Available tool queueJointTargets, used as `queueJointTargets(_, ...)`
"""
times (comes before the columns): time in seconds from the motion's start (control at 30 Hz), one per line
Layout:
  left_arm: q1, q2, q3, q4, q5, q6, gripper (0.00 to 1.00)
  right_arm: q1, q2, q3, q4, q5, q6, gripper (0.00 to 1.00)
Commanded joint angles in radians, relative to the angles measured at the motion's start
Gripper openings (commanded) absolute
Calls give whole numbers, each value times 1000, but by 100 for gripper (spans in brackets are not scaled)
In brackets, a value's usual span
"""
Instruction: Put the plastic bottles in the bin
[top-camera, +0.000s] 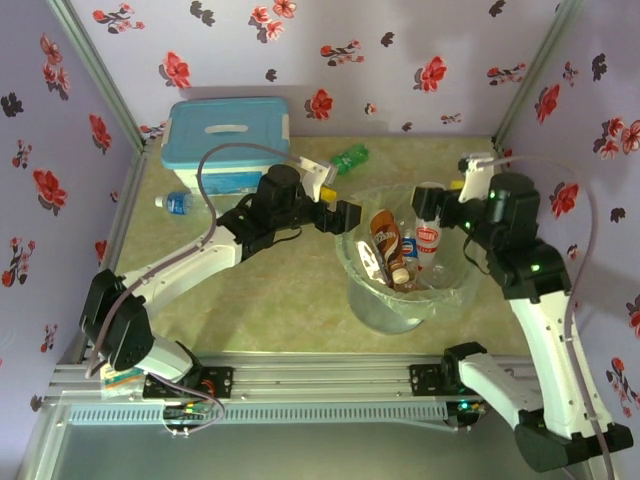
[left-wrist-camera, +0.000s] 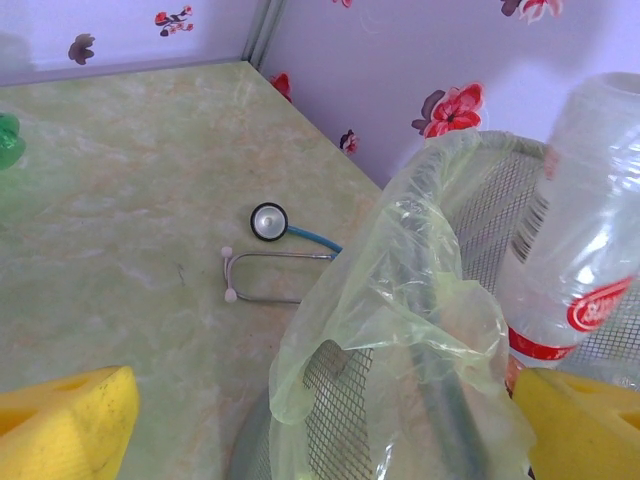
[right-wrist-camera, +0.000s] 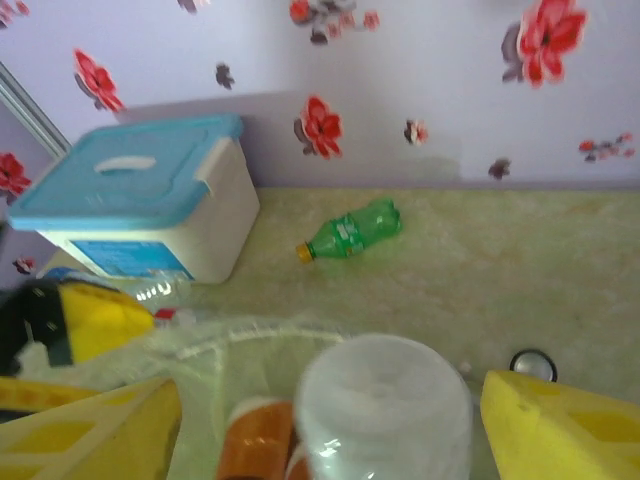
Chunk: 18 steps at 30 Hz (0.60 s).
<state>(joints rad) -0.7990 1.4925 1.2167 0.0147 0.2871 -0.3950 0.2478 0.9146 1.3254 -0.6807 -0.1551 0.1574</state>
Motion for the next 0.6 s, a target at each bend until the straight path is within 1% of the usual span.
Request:
queueJointTargets(0.0,-11,8,24,-3,-18,-7,96,1,76,148,-128,38,-13,76)
queueJointTargets(0.07,-11,5,23,-2,-19,-5,96,1,128,205,-134,78,-13,67)
queueJointTargets(0.13,-10,7,23,-4,-19,-4,96,1,187,264,-141,109,-22,53)
queueJointTargets(0.3,-11,11,32,-12,-19,2,96,2,291,366,-113,129,-54,26)
queueJointTargets(0.33,-11,12,32,-13,-19,4,96,2,316,384,-111,132,-59,22)
queueJointTargets(0.47,-11,15,33,-15,-19,4,96,2,373,403,-110,116,-67,19)
queueJointTargets(0.57,-11,18,33,-10,-19,1,96,3,354,309,-113,80,-42,16)
